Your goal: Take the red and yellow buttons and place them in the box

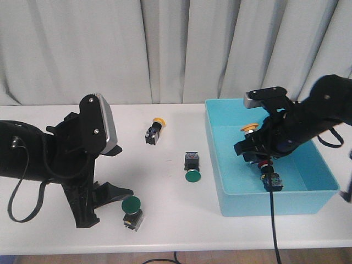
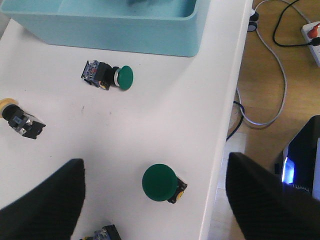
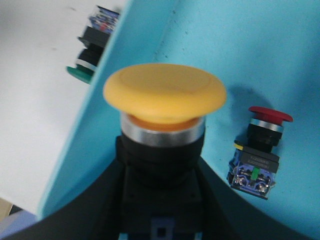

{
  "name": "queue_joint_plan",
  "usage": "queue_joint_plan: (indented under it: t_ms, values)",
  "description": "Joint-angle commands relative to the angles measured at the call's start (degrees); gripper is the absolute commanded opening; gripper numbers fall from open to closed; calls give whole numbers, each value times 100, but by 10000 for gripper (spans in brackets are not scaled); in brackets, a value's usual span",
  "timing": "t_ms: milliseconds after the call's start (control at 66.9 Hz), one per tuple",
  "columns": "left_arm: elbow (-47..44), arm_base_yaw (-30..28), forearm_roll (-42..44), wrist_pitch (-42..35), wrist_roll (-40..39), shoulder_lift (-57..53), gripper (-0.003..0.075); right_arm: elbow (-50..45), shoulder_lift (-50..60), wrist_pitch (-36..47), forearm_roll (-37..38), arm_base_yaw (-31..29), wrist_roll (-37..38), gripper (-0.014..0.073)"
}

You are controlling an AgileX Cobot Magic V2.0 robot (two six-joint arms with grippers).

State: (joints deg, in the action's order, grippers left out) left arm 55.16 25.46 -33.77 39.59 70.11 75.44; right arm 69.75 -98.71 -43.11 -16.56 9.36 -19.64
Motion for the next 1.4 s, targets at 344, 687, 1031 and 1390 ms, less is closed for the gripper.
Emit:
queue_joint_plan:
  t_ms: [344, 687, 1031, 1390]
  values:
    - [146, 32, -175, -159, -69, -151, 562, 1939, -1802, -918, 558, -62, 1097, 248]
    - [146, 32, -175, -154, -69, -151, 562, 2027, -2224, -910, 592, -62, 1097, 304]
    - [146, 32, -175, -154, -69, -151, 561, 2187, -2051, -1224, 592, -62, 1001, 389]
    - [146, 32, -236, -111, -539, -151, 559, 1865, -130, -1846, 585, -62, 1010, 379]
